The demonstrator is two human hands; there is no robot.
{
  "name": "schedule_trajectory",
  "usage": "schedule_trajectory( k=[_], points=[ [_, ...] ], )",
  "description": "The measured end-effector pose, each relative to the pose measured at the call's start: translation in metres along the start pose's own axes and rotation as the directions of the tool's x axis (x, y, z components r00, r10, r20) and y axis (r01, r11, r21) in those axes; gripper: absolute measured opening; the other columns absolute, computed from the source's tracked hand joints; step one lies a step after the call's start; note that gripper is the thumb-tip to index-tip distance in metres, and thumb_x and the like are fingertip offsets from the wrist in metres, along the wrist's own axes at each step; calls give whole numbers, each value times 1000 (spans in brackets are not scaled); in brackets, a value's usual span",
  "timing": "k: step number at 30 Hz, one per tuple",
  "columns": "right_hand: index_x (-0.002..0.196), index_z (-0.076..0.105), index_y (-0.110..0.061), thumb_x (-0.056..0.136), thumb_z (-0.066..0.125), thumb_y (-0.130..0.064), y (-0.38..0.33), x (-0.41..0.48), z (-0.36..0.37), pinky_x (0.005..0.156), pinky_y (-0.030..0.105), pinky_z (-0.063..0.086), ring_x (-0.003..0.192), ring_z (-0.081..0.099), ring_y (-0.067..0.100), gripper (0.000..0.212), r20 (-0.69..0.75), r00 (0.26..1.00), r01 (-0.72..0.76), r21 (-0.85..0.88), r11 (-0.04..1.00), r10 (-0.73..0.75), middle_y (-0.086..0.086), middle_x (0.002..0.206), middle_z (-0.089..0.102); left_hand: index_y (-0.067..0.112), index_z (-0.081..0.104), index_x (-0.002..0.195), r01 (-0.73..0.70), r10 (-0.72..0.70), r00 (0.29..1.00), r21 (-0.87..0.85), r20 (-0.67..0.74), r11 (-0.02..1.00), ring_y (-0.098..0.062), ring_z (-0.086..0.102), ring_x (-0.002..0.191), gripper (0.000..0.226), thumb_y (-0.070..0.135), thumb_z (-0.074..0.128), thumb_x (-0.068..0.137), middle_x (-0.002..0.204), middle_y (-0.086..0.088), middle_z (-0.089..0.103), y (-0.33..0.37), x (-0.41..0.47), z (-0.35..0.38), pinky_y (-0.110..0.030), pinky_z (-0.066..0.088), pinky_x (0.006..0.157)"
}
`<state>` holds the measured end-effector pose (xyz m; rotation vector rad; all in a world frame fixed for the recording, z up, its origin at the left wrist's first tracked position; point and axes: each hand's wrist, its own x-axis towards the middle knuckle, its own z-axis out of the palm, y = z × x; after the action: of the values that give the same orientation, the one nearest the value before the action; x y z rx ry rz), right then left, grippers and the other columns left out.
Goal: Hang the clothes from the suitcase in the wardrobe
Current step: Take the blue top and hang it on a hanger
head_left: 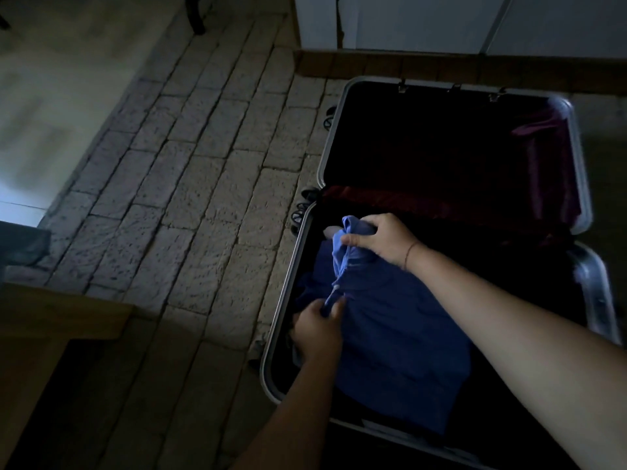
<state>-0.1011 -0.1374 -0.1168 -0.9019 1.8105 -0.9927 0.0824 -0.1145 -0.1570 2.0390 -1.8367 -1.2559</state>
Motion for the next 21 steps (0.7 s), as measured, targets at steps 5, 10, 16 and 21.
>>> schedule_trajectory(
  k=[5, 10, 16, 21],
  points=[
    [87, 65, 4, 78, 74, -29, -68, -60, -58, 74, 38, 53, 79, 64, 19, 35, -196, 978, -30, 204, 978, 71, 17, 85, 69, 20, 47, 51, -140, 131, 983, 67, 125, 988, -31, 59, 82, 51, 61, 64, 75, 59, 2, 52, 73, -41, -49, -39, 35, 72],
    [68, 61, -13, 80, 72, -22, -170, -118, -132, 57, 15, 49, 57, 61, -2, 19, -338, 933, -9, 321, 947, 123, -10, 60, 65, 27, 49, 55, -409, 372, 909, 224, 190, 885, -13, 48, 74, 42, 58, 62, 80, 53, 10, 45, 183, -91, -131, -33, 19, 74],
    [72, 67, -16, 65, 80, -36, -291, -198, -211, 76, 34, 49, 73, 65, 14, 25, -483, 860, 78, 444, 893, 165, -8, 65, 70, 27, 65, 86, -707, 623, 707, 323, 335, 629, -10, 55, 93, 19, 45, 62, 84, 86, 14, 60, 299, -161, -247, -31, 10, 69],
    [82, 70, -14, 29, 82, -69, -409, -275, -263, 69, 21, 53, 74, 68, 8, 78, -475, 872, 155, 493, 856, 116, -6, 74, 74, 28, 55, 71, -831, 709, 554, 347, 437, 435, -9, 51, 83, 30, 55, 57, 84, 72, 9, 59, 402, -241, -338, -33, 18, 79]
  ],
)
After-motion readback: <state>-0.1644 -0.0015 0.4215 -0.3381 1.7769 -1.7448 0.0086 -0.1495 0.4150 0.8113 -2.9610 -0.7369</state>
